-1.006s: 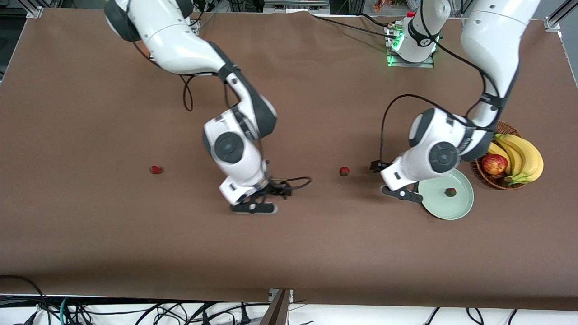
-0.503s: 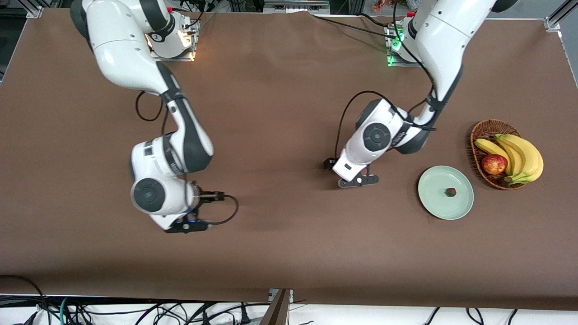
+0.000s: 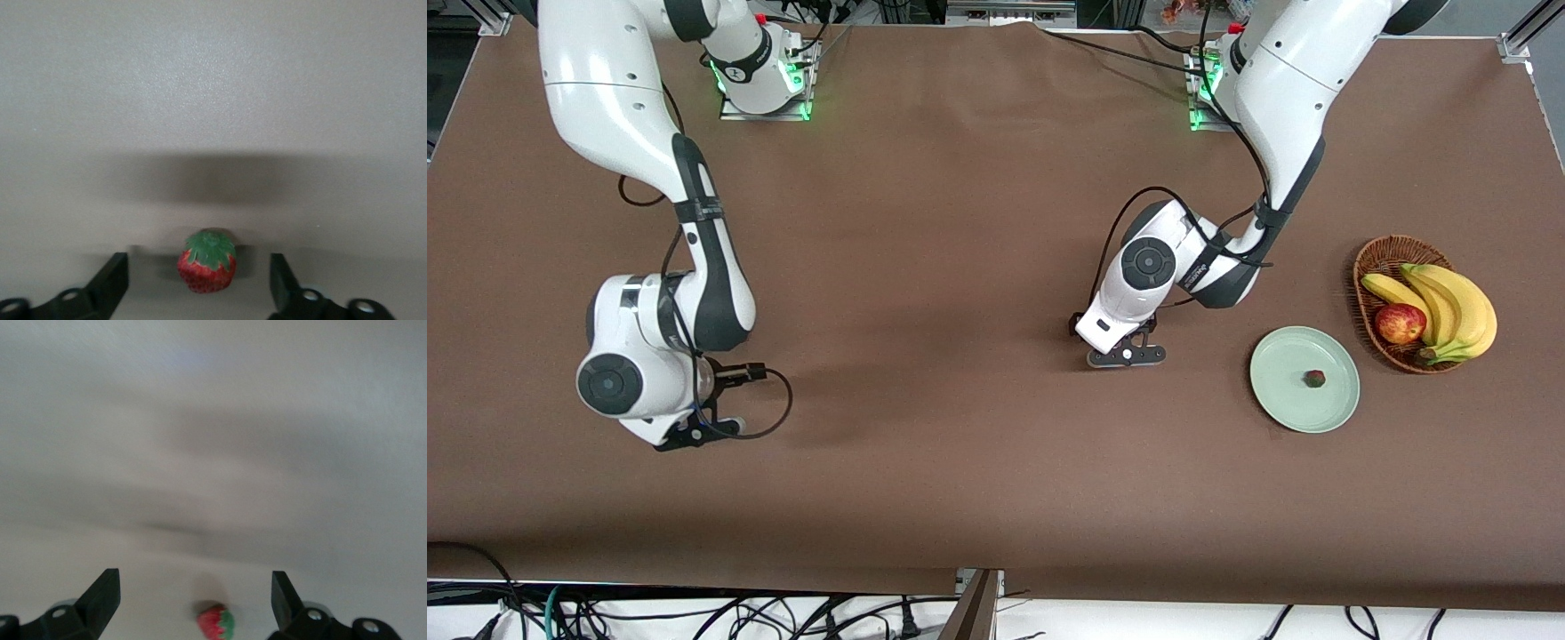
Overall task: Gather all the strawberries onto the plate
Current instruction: 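Grasp the middle strawberry with the left gripper while the right gripper grasps the last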
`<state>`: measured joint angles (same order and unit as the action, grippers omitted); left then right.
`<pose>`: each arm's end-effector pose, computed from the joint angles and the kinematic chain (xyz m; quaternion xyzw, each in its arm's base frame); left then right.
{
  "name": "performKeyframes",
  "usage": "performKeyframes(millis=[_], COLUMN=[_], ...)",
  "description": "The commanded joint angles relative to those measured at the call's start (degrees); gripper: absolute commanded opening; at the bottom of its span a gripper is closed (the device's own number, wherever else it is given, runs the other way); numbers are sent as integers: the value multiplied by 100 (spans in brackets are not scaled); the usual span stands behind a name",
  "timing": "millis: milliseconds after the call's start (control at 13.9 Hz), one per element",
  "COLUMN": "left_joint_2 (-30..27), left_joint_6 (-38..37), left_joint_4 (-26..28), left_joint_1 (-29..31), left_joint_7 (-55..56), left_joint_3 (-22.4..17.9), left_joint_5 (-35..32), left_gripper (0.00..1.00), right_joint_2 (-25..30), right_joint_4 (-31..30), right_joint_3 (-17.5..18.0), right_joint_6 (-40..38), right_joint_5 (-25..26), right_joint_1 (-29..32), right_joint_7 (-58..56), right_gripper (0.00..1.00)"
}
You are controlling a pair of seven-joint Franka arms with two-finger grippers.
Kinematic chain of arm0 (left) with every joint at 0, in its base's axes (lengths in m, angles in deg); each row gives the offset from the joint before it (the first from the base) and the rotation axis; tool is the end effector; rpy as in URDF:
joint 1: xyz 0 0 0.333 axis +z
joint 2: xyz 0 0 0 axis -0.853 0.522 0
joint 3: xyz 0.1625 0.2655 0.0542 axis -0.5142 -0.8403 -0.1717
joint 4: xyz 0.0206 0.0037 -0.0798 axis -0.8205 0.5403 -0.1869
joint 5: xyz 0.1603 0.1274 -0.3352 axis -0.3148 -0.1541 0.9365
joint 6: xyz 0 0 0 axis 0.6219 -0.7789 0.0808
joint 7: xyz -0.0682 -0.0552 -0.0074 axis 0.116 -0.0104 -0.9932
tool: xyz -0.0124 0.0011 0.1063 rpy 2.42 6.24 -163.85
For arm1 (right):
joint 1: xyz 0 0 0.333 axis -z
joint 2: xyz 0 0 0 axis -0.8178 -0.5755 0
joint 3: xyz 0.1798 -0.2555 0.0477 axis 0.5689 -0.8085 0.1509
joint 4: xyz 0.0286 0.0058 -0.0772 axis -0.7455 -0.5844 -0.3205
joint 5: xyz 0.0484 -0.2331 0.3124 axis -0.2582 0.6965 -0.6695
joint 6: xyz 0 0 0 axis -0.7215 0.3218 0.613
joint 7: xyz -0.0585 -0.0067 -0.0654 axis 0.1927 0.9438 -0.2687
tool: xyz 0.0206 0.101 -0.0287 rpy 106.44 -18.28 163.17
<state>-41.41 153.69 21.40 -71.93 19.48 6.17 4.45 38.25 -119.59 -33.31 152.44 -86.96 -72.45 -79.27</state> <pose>0.5623 -0.3167 0.1767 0.9992 0.0359 -0.0190 0.0003 0.6938 0.0734 0.2315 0.9881 0.1113 -0.0990 0.0387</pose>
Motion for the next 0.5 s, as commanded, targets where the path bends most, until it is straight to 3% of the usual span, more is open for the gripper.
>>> performKeyframes(millis=[0, 216, 431], left_joint_2=[-47, -240, -574], left_joint_6=[71, -269, -1113], left_joint_4=[61, 35, -70], left_joint_1=[47, 266, 784], left_joint_7=[2, -365, -1637], left_joint_3=[4, 4, 12], left_joint_5=[-165, -173, -173], left_gripper=[10, 5, 5], right_joint_2=[904, 958, 1107], right_joint_4=[-1787, -2194, -2589], right_joint_3=[24, 24, 24], right_joint_6=[1135, 1542, 1700], right_joint_5=[-38, -46, -55], right_joint_1=[-61, 18, 9], right_joint_7=[-303, -375, -375], right_gripper=[100, 100, 100])
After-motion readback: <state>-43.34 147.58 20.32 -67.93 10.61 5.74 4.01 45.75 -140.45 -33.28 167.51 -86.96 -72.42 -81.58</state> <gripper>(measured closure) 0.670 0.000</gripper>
